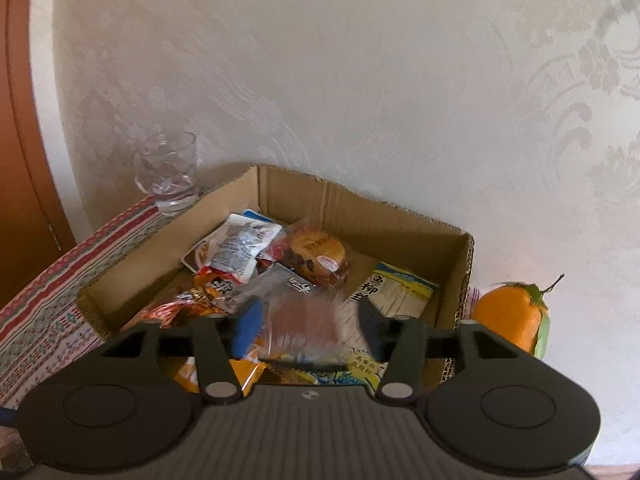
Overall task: Organize snacks
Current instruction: 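Carry both packets into the box and open both tools to release them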
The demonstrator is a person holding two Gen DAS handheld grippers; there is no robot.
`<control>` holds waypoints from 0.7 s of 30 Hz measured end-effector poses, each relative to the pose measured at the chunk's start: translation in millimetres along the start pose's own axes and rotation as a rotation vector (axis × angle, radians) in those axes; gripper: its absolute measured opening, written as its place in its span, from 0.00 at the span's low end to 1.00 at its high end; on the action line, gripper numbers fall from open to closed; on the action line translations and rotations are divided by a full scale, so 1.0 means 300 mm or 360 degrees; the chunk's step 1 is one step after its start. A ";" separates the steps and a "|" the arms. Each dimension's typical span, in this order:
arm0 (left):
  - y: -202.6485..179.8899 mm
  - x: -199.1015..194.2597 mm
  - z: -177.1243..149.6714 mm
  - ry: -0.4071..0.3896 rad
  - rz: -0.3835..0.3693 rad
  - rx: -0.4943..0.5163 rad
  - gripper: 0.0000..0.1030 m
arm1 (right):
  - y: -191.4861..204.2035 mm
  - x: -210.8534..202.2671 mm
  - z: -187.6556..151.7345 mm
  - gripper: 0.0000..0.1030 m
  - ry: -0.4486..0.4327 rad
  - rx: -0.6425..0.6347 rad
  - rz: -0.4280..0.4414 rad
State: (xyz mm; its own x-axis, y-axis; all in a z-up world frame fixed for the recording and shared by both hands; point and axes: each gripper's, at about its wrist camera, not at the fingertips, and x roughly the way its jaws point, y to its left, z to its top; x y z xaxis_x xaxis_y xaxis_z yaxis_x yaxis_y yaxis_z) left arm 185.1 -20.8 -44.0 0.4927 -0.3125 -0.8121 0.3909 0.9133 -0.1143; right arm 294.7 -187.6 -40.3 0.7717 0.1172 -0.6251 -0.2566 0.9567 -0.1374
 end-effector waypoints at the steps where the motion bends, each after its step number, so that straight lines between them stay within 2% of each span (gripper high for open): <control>1: 0.000 0.001 0.001 -0.0001 0.0000 0.0002 0.45 | -0.001 -0.006 -0.009 0.95 -0.0019 0.0013 -0.0003; 5: -0.004 0.000 0.012 -0.0008 -0.0001 0.0029 0.45 | 0.000 -0.057 -0.047 1.00 -0.0040 0.0046 0.0018; 14: -0.032 -0.010 0.060 -0.0047 -0.0014 0.0104 0.45 | 0.027 -0.196 -0.131 1.00 -0.0036 0.0118 -0.0069; 17: -0.029 -0.015 0.098 -0.0058 -0.0034 0.0116 0.45 | 0.028 -0.245 -0.169 1.00 -0.0044 0.0162 -0.0118; 21: -0.029 -0.014 0.172 -0.0076 -0.0042 0.0144 0.45 | 0.026 -0.298 -0.223 1.00 -0.0045 0.0243 -0.0097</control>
State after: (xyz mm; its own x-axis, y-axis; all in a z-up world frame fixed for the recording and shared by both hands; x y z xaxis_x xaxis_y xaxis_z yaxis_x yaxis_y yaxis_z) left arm 219.7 -41.0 -10.0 0.5171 -0.3503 -0.7809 0.4719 0.8779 -0.0813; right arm 184.8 -208.6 -36.8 0.7998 0.0633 -0.5969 -0.1191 0.9914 -0.0544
